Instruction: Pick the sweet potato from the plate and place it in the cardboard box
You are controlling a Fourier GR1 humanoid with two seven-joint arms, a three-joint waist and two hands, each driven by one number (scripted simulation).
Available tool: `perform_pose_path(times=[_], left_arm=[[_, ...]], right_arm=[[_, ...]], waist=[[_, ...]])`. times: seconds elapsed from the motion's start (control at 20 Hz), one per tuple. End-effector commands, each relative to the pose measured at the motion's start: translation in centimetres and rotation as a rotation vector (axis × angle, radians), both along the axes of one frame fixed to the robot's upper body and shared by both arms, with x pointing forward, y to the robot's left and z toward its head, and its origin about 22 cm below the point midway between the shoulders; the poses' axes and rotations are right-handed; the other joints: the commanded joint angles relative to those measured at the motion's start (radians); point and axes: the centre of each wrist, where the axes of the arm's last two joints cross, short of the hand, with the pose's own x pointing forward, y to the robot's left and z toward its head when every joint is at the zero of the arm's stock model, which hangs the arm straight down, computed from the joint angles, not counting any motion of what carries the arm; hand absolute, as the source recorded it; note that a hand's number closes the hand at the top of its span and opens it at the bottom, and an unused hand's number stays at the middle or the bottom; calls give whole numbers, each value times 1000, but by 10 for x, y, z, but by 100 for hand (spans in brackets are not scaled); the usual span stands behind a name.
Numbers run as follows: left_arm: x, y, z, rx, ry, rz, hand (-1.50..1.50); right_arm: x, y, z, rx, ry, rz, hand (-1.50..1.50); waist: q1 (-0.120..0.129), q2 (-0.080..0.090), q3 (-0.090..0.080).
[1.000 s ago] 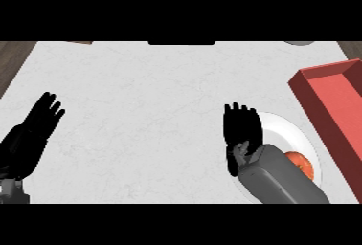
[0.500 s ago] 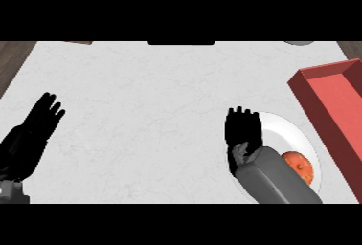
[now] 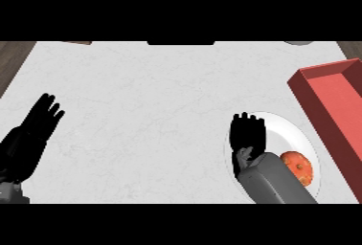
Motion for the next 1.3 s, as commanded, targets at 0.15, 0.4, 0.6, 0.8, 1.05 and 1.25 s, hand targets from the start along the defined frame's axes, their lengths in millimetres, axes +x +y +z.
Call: perform_pose_path(times=[0.15,0.4,0.6,0.8,1.05,1.25], left_arm=[[-7,-13,-10,7,-5,7,0],[-4,16,-4,-9,-6,-1,0],[5,-21,13,-9,0,-4,0],[-20,3,-5,-7,-10,-11,0],[13,13,-3,0,18,-7,0],[9,-1,1,7,9,-16,0]], right_arm=[[-11,2,-16,-105,43,-95,-150],[4,-30,-17,-120,46,-110,-150],[8,-3,-21,-139,56,-113,-150],[20,-12,-23,-103,-11,-49,150],[9,-33,-19,-111,-6,5,150],[26,-27,-29,-105,-19,15,150]], waist=[[1,0,0],[3,2,0],[5,1,1],[10,2,0],[1,2,0],[5,2,0]])
